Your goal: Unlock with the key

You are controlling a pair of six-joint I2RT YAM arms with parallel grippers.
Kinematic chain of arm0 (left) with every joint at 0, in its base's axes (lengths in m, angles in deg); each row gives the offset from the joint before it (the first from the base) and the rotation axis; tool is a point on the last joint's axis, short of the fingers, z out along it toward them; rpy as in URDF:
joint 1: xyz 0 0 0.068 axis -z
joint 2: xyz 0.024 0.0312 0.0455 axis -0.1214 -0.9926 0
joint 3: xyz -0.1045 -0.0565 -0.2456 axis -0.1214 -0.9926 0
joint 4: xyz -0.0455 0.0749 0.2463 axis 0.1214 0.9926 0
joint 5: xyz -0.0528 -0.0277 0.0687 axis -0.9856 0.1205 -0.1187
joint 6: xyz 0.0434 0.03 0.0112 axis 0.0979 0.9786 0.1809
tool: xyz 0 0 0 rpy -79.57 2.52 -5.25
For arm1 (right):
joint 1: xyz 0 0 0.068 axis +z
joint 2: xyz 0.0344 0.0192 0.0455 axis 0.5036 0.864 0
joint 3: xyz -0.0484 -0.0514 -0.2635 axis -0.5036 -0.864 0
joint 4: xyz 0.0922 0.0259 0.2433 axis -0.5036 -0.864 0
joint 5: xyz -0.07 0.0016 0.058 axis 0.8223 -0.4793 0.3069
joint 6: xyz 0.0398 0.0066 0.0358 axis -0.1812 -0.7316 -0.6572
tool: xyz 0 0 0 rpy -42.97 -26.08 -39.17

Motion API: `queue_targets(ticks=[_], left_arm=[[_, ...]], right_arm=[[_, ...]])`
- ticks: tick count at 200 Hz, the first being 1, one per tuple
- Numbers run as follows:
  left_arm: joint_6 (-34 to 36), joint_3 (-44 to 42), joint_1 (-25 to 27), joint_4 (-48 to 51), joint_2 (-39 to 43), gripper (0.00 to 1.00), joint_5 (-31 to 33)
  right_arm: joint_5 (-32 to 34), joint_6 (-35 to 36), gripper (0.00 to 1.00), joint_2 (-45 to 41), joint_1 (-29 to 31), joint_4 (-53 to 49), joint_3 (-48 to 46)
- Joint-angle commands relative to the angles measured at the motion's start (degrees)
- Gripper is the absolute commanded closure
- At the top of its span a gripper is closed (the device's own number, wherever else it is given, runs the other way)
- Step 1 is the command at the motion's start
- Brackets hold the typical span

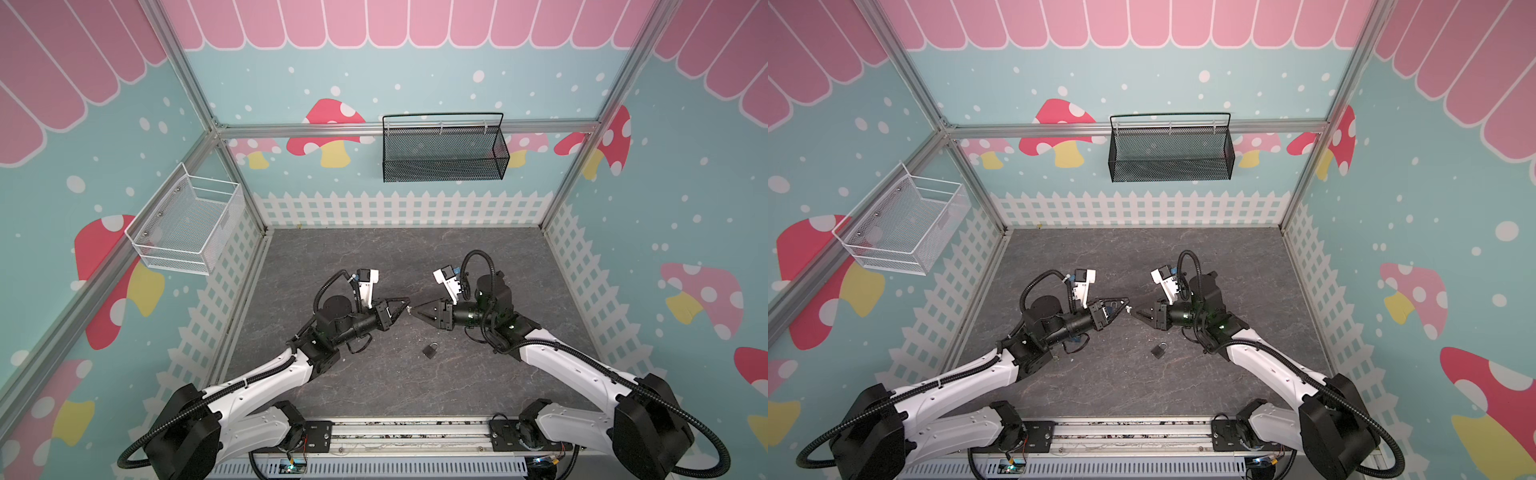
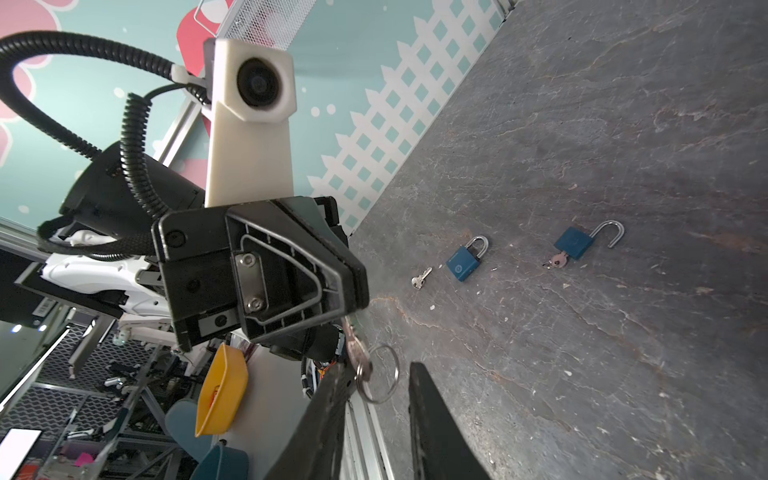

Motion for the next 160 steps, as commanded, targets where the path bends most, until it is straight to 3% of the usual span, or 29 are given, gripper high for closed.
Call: queue_targets(ticks=[1, 19, 48, 84, 160], left_arm=[[2.48, 2.30, 0.11, 1.14, 0.82, 1.00, -1.73], [3.33, 3.26, 0.09, 1.37, 0.39, 1.00, -3.07], [5.13, 5.13, -0.06, 2.46, -0.56, 1.00, -5.38], [5.86, 7.49, -0.15, 3.03, -2.49, 1.00, -7.54], [6.92, 8.02, -0.18, 4.18, -3.05, 1.00, -7.75]], right_arm=[[-2.65, 1.75, 0.64, -1.23, -0.61, 1.85, -0.65], [-5.00, 1.99, 0.52, -0.82, -1.07, 3.15, -0.24], [-8.32, 0.97, 0.48, 0.14, -2.15, 5.51, -0.13], [-12.22, -1.19, 0.54, 2.02, -2.87, 9.84, -0.04], [-12.15, -1.81, 0.58, 0.73, -4.79, 11.82, -0.74]])
